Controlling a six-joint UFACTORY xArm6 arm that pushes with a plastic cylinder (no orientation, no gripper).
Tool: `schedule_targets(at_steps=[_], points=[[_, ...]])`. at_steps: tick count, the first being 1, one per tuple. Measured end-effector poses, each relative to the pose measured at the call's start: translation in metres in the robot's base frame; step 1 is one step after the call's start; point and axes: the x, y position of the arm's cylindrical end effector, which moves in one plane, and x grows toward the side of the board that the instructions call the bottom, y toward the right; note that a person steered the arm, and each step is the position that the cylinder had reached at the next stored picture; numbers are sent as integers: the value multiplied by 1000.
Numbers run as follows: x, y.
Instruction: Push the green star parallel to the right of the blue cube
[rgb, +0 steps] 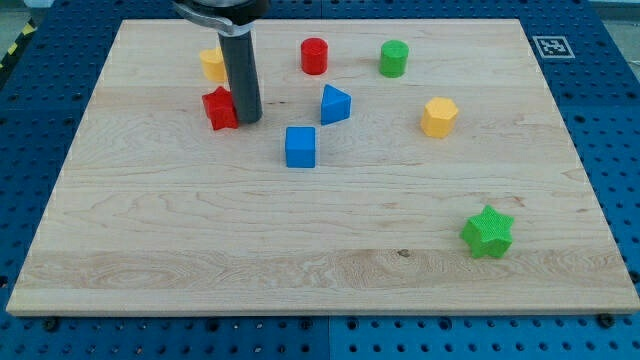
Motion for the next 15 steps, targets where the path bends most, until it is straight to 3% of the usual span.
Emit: schedule_targets(at_steps=[6,7,9,10,11,12,13,15], points=[[47,93],[53,137],[105,159],[170,165],[201,209],[186,260],[174,268],[211,327]])
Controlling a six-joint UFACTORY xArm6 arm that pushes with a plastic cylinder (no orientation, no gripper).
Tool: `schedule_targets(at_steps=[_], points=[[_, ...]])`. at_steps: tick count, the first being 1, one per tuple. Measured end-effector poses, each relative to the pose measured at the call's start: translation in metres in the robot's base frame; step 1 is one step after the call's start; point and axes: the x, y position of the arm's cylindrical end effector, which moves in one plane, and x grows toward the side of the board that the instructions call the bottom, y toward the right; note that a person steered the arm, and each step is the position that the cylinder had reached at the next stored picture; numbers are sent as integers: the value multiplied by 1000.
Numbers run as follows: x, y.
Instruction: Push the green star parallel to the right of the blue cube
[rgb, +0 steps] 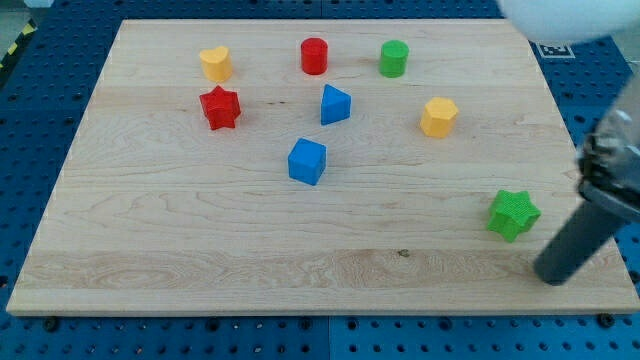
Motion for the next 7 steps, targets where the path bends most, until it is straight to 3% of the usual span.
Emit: schedule_targets(at_steps=[1,3,7], points=[[-15,16],[-58,-16],[-60,-73]])
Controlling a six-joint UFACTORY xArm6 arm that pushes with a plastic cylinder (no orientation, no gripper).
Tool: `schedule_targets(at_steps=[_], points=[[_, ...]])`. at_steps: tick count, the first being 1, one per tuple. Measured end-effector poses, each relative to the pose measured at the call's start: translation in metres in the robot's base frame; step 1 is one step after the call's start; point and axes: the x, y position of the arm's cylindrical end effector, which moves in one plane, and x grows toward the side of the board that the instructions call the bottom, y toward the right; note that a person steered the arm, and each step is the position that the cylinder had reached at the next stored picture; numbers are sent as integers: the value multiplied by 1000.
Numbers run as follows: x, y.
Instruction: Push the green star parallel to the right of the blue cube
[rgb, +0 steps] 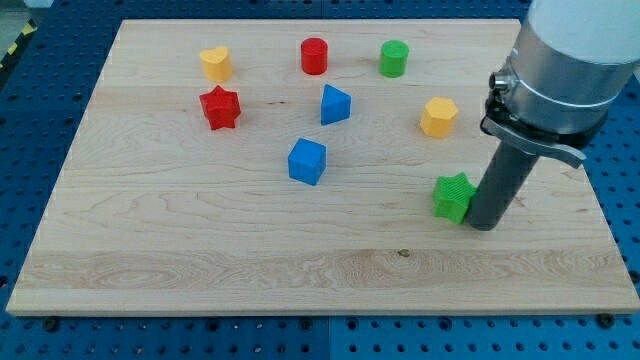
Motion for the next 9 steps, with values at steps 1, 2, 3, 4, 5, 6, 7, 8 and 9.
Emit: schedule_targets(at_steps=[1,2,3,4,5,6,7,8,9], points=[[0,-17],[-3,-26],[-4,-30],[-11,-37],[-15,-50],[-27,-52],[-36,-52],[-36,-51],[-36,-51]])
